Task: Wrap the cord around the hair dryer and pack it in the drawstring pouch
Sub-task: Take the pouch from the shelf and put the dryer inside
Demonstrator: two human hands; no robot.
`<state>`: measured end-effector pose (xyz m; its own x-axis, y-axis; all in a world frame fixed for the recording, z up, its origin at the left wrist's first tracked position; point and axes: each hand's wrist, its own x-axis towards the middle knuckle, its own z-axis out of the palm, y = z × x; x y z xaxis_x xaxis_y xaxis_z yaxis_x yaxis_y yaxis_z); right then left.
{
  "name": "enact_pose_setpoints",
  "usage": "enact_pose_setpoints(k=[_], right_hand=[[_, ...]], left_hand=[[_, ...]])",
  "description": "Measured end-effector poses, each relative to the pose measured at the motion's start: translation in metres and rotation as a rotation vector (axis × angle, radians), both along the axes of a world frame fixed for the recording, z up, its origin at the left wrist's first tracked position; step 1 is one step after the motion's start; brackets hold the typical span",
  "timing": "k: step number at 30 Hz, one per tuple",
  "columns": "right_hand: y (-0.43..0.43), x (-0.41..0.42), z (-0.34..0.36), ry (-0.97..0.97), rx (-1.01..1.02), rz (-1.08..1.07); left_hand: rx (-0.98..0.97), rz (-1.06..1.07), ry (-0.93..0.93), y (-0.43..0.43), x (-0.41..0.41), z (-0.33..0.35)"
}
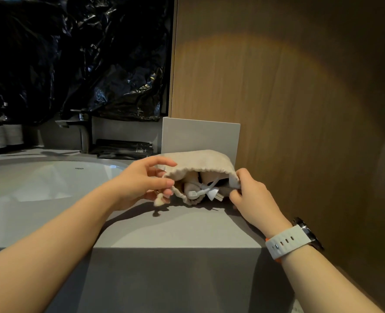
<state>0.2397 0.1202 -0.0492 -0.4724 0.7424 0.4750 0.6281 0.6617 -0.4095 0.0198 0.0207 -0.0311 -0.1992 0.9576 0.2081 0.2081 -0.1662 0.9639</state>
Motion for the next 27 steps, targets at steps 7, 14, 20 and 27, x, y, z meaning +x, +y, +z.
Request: enact_pose_setpoints(k=[7, 14, 20, 27], right_hand=[[-0.003, -0.003, 0.013, 0.615, -0.329, 0.229], [0.014, -0.024, 0.029, 0.892, -0.391, 0.31], [0.041, -0.056, 0.056, 0.848, -0.1, 0.201], [0.062, -0.088, 0.062, 0.818, 0.056, 0.259]], left_hand=[[0.239, 0.037, -0.315, 0.013, 0.006, 0.007], [0.326, 0.072, -0.503, 0.043, 0.011, 0.029], [0.415, 0.156, -0.469, 0.066, -0.009, 0.05], [0.494, 0.279, 0.006, 0.073, -0.032, 0.045]])
